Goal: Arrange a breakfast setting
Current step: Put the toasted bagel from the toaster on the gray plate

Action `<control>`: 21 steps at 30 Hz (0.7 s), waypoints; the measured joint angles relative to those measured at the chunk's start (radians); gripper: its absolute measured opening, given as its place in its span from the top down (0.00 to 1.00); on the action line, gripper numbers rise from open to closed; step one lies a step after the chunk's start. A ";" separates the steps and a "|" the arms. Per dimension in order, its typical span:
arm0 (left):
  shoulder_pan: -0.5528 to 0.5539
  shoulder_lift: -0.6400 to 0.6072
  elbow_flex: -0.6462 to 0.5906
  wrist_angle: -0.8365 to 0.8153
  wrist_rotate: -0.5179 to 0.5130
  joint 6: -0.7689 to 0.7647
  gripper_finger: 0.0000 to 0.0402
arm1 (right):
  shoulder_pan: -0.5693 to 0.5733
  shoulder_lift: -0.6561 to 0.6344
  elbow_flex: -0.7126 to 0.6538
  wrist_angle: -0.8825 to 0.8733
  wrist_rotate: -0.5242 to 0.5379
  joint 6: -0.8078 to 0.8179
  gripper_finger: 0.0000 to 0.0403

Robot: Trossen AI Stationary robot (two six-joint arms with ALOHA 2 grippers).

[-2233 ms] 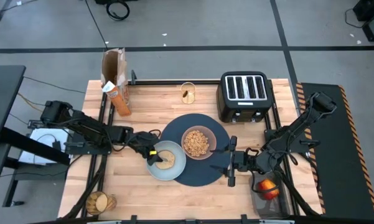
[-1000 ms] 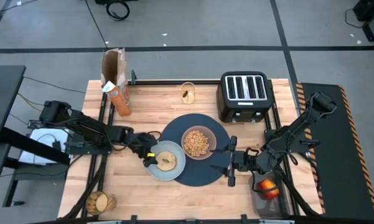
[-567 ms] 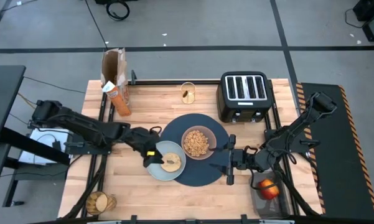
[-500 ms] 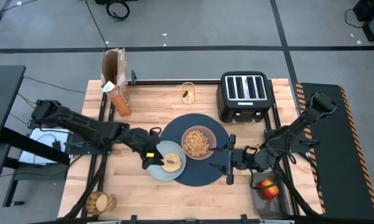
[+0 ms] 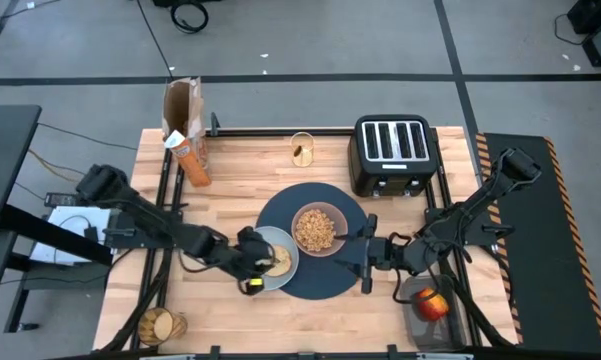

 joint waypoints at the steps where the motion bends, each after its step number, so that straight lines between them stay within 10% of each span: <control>1: 0.008 0.021 0.000 0.002 -0.003 -0.005 0.70 | -0.002 0.000 0.000 0.000 0.000 0.000 0.35; 21: 0.055 0.166 0.000 -0.071 0.039 0.109 0.93 | -0.003 0.000 0.000 -0.003 -0.002 0.016 0.35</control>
